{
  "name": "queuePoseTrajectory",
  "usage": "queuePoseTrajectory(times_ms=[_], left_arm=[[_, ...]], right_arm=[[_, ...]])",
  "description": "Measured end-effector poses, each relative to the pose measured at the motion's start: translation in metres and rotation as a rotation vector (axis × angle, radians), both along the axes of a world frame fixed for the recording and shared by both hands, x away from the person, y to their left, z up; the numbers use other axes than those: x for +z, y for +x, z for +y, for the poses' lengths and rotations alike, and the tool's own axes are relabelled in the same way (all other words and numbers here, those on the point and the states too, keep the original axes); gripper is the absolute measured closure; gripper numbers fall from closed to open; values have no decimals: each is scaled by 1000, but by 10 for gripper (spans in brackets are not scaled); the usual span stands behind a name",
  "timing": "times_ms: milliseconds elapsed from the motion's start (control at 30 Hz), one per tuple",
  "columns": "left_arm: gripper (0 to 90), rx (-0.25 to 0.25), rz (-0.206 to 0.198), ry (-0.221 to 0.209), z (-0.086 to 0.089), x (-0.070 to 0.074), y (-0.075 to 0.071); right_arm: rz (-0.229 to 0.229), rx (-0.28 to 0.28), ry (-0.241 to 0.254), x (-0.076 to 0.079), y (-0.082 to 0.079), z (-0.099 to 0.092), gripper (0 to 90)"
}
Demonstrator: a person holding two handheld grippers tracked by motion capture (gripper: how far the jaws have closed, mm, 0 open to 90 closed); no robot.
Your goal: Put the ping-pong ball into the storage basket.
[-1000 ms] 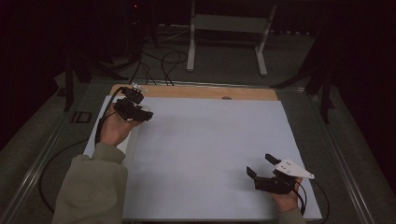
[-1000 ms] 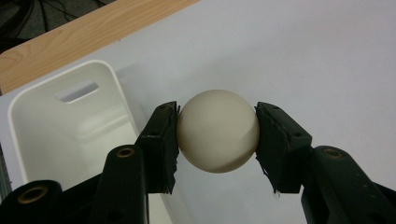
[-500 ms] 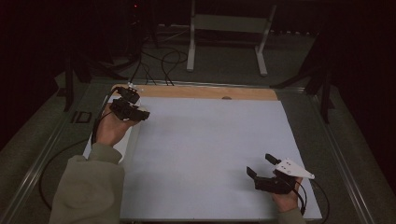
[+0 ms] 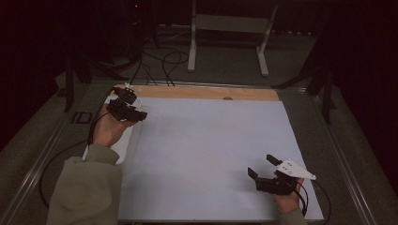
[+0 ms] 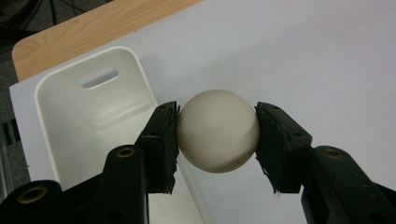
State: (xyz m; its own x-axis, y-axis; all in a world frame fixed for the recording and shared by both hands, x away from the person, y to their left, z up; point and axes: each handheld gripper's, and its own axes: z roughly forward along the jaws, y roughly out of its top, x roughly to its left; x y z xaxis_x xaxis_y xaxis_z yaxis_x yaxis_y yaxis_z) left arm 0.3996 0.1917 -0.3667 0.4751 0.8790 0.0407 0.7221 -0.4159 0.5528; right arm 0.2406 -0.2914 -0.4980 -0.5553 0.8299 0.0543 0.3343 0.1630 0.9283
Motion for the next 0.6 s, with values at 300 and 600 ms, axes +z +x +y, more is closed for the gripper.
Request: queuePoseTrajectory(times_ms=[300, 600], left_arm=[[516, 2, 5, 5, 3, -1, 0], [516, 1, 8, 10, 5, -1, -1]], right_arm=[[-1, 1, 0, 0, 0, 0, 69], [0, 1, 1, 0, 0, 0, 69]])
